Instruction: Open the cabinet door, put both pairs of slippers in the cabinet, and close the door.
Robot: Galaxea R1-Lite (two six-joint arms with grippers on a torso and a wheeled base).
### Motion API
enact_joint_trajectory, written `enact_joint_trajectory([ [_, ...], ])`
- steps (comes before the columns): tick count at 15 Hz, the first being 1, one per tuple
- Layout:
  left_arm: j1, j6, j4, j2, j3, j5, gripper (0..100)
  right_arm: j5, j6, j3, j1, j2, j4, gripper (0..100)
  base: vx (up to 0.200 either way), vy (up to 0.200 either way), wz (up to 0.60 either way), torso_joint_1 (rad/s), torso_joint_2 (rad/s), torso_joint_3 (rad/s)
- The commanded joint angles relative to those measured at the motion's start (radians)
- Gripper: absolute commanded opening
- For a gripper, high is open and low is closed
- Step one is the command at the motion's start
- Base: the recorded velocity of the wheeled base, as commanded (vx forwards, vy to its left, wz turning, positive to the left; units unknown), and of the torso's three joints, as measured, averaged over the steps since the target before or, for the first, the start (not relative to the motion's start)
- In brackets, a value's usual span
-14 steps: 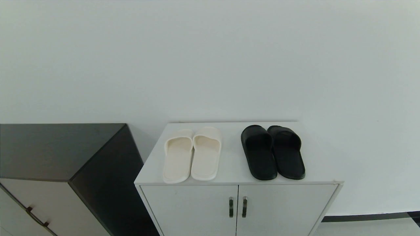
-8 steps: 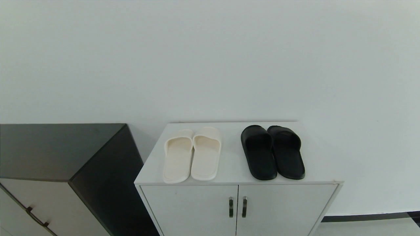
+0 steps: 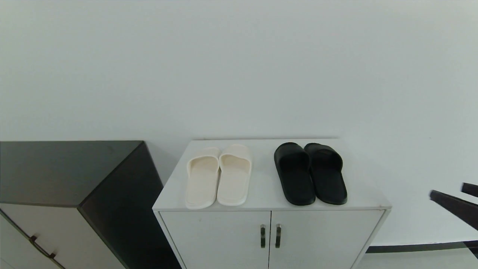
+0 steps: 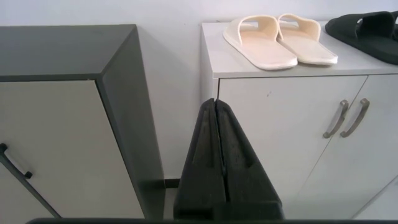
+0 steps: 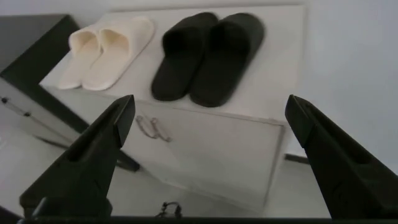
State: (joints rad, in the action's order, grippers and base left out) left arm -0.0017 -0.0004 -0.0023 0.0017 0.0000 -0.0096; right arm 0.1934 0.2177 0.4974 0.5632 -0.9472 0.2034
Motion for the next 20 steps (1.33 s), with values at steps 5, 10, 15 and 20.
enact_joint_trajectory([
  [5, 0.000, -0.001, -0.001, 0.000, 0.000, -0.001, 0, 0.399, 0.161, 0.397, 0.273, -0.685, 0.073, 100, 0.000, 0.000, 0.00, 0.000, 0.00, 0.000],
  [10, 0.000, -0.003, 0.001, 0.000, 0.000, -0.001, 0, 0.446, 0.109, 0.421, 0.207, -0.890, 0.292, 100, 0.000, 0.000, 0.00, 0.000, 0.00, 0.000],
  [15, 0.000, -0.003, 0.001, 0.000, 0.000, -0.001, 0, 0.434, 0.080, 0.420, 0.133, -0.970, 0.370, 100, 0.000, 0.000, 0.00, 0.000, 0.00, 0.000],
  [20, 0.000, -0.003, 0.001, 0.000, 0.000, -0.001, 0, 0.370, 0.037, 0.523, 0.058, -1.114, 0.462, 100, 0.000, 0.000, 0.00, 0.000, 0.00, 0.000],
])
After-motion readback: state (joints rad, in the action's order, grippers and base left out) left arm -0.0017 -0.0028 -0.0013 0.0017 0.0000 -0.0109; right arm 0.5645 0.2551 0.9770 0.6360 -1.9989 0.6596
